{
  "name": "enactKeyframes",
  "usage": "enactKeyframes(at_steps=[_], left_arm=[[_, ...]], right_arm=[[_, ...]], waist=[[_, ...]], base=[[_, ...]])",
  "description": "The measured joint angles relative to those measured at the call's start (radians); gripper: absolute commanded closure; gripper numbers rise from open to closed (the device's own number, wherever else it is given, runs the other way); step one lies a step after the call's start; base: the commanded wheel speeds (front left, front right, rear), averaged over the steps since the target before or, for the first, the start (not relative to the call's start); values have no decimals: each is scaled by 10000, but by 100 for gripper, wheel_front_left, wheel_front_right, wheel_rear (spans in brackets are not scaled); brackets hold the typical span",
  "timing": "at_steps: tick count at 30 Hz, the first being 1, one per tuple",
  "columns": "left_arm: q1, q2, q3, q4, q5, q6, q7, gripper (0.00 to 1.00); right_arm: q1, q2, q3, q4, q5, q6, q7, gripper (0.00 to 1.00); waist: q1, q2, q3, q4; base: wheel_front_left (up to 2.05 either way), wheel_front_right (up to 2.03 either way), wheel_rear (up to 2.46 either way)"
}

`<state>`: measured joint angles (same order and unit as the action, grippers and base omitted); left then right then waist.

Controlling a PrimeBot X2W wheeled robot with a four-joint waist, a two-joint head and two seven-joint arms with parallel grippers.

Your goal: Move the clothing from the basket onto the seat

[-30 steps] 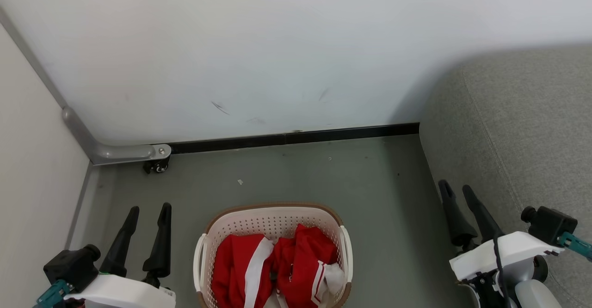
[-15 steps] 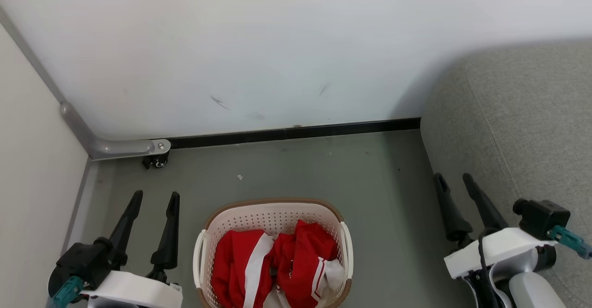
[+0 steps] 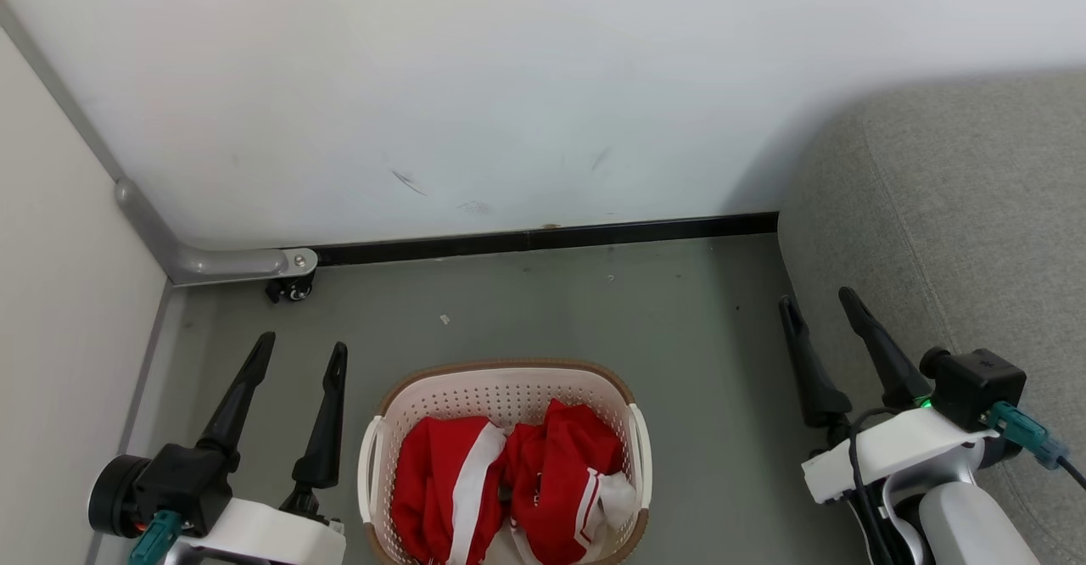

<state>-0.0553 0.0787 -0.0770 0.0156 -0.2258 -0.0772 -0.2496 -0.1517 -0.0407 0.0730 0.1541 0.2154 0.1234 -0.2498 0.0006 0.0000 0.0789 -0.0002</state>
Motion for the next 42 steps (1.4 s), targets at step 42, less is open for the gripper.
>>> enactKeyframes(at_steps=[42], left_arm=[[1, -174, -499, 1166, -366, -328, -29, 0]], right_arm=[[-423, -17, 2, -545, -52, 0, -10, 0]], waist=[[-2, 0, 610, -85]], base=[[0, 0, 0]])
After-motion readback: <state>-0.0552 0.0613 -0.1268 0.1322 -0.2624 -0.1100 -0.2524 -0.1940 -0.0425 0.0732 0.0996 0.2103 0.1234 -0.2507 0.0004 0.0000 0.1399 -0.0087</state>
